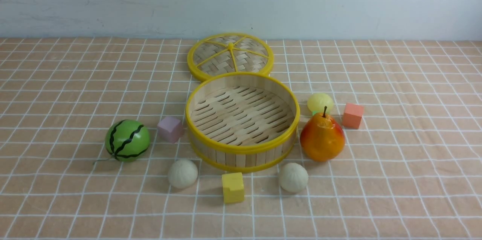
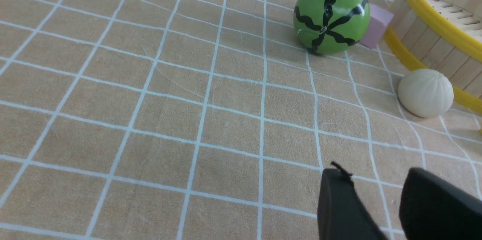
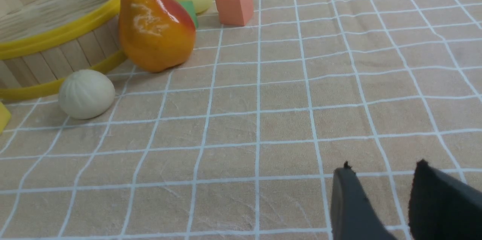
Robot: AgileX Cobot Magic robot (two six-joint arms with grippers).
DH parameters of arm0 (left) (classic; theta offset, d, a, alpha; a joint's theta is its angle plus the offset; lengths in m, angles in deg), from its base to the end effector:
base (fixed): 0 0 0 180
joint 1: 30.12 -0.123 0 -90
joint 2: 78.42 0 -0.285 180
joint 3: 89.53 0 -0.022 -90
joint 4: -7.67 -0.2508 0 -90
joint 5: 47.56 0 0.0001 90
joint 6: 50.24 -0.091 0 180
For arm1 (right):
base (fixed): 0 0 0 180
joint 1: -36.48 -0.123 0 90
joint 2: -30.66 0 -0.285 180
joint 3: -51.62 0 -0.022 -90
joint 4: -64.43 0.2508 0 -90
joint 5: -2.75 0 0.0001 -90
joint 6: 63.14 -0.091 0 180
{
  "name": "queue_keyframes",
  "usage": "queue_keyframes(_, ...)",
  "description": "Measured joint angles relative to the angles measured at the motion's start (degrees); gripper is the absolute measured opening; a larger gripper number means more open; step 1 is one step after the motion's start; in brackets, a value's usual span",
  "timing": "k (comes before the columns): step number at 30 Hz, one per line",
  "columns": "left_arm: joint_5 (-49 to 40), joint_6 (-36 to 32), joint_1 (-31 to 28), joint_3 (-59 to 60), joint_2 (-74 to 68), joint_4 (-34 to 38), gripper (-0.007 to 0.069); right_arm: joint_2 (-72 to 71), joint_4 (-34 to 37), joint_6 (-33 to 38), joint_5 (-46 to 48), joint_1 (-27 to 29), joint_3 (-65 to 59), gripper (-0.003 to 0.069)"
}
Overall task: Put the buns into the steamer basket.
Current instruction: Use the left arm to grab a steamed stuffed bun
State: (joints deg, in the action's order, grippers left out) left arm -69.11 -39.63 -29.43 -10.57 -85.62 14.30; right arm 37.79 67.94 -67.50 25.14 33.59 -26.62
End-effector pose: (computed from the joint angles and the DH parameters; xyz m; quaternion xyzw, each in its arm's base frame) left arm 0.0526 -0.0045 0.1699 -0.1005 0.8005 -0.1066 0.5812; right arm 0.0519 0.0047 0.1728 0.0264 0.8071 0.0633 0.5864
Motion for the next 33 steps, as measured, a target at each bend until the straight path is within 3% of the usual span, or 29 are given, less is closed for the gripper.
queue_keyframes(6,2.87,2.03,0.00,0.00,0.00,2.66,0.0237,0.00,0.00,0.00,0.00,0.00,0.00,0.0239)
queue_keyframes(13,14.27,14.58,0.00,0.00,0.00,25.68,0.0237,0.00,0.00,0.00,0.00,0.00,0.00,0.0239)
queue_keyframes(19,18.22,16.24,0.46,-1.21,0.00,31.19,0.0234,0.00,0.00,0.00,0.00,0.00,0.00,0.0239)
queue_keyframes(24,3.28,9.54,3.45,-14.28,-1.03,29.18,0.0202,0.00,0.00,0.00,0.00,0.00,0.00,0.0239)
queue_keyframes(31,-31.36,5.66,4.46,-38.06,-30.49,13.98,0.0093,0.00,0.00,0.00,0.00,0.00,0.00,0.0239)
queue_keyframes(33,-35.23,5.26,4.46,-41.71,-37.94,10.81,0.0066,0.00,0.00,0.00,0.00,0.00,0.00,0.0239)
